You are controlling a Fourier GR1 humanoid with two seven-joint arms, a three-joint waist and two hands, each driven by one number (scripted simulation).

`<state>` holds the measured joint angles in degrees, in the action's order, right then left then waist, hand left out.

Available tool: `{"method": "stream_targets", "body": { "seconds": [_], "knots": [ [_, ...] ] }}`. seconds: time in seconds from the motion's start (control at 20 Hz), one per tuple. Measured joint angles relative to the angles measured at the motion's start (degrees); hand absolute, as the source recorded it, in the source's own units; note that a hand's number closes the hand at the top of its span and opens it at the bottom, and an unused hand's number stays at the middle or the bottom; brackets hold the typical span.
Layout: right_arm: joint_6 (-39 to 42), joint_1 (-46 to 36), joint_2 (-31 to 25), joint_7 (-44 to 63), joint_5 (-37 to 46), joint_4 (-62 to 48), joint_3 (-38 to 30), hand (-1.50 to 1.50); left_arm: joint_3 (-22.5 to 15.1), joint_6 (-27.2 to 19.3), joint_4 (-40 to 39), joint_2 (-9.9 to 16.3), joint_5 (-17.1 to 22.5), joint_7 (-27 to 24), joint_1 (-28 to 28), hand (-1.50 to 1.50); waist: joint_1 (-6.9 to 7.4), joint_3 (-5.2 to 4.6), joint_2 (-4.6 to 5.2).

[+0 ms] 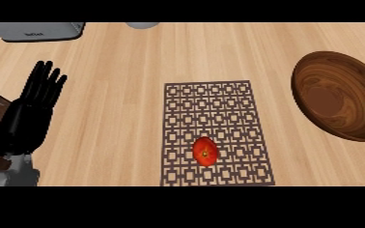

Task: Pick the can from the placemat and place it in the bowl

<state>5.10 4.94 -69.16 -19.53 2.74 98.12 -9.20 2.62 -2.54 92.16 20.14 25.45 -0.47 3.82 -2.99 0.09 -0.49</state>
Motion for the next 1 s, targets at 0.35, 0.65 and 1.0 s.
{"method": "stream_targets", "body": {
  "seconds": [0.35, 0.65, 1.0],
  "knots": [
    [4.0, -6.6, 4.2, -3.3, -0.5, -12.5, -2.0, 1.5, -1.1, 0.7, -1.6, -1.8, -1.2, 0.9, 3.7, 0.0, 2.95, -0.06, 0.55],
    [5.6, -19.6, 9.2, -5.5, 3.5, -26.1, 2.7, 1.5, -0.9, 2.5, -2.6, -2.2, -1.8, 0.5, 4.5, 0.0, 4.39, -0.07, 0.83],
    [3.4, -32.7, 16.4, -7.5, 14.9, -41.9, 10.3, 1.5, -0.8, 3.5, -2.0, -2.6, -2.1, 1.1, 4.3, 0.0, 5.25, -0.05, 1.0]
  ]
}}
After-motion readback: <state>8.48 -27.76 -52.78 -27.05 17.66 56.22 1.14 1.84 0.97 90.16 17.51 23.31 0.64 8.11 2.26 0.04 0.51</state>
